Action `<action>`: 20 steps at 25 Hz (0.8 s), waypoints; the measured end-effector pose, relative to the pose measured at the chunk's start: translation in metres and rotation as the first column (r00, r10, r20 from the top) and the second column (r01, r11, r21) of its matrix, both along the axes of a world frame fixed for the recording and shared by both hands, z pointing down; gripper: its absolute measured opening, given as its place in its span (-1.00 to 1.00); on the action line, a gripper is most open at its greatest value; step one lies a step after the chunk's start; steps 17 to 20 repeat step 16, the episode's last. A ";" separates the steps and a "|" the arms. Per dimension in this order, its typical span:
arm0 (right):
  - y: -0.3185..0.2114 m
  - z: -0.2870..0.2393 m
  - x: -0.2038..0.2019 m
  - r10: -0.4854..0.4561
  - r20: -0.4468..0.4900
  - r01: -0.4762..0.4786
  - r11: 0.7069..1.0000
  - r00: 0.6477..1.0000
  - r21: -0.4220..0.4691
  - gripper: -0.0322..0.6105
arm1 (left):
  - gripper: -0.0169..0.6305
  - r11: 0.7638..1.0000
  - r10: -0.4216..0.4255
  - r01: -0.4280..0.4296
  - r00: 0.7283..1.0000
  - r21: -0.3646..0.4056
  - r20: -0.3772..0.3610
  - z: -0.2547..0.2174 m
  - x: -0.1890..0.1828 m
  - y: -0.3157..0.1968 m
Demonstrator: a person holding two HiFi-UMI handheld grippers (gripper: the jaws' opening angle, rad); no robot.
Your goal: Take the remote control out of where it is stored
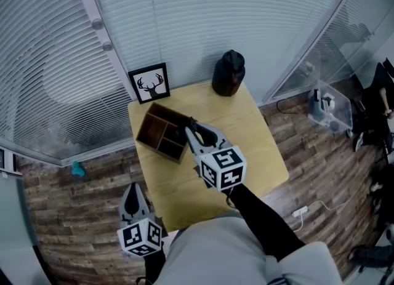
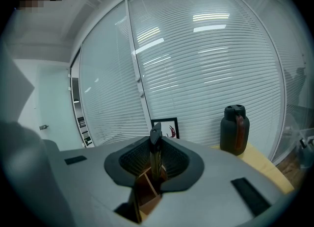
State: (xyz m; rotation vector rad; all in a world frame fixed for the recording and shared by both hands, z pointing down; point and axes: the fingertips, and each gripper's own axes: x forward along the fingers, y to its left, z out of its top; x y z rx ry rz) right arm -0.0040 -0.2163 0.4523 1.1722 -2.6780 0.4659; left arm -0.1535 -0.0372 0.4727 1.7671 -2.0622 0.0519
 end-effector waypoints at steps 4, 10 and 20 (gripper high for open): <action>0.001 0.000 0.000 -0.003 -0.002 0.003 1.000 1.000 0.001 -0.67 | -0.92 1.000 0.001 -0.001 1.000 -0.002 0.001 0.000 0.000 0.001; 0.000 0.002 -0.001 -0.005 -0.006 0.005 1.000 1.000 0.000 -0.68 | -0.92 1.000 0.000 0.000 1.000 -0.001 -0.001 0.001 0.000 0.000; -0.001 0.003 -0.001 -0.006 -0.010 0.006 1.000 1.000 -0.001 -0.67 | -0.92 1.000 0.000 0.000 1.000 -0.005 0.001 0.002 0.000 -0.001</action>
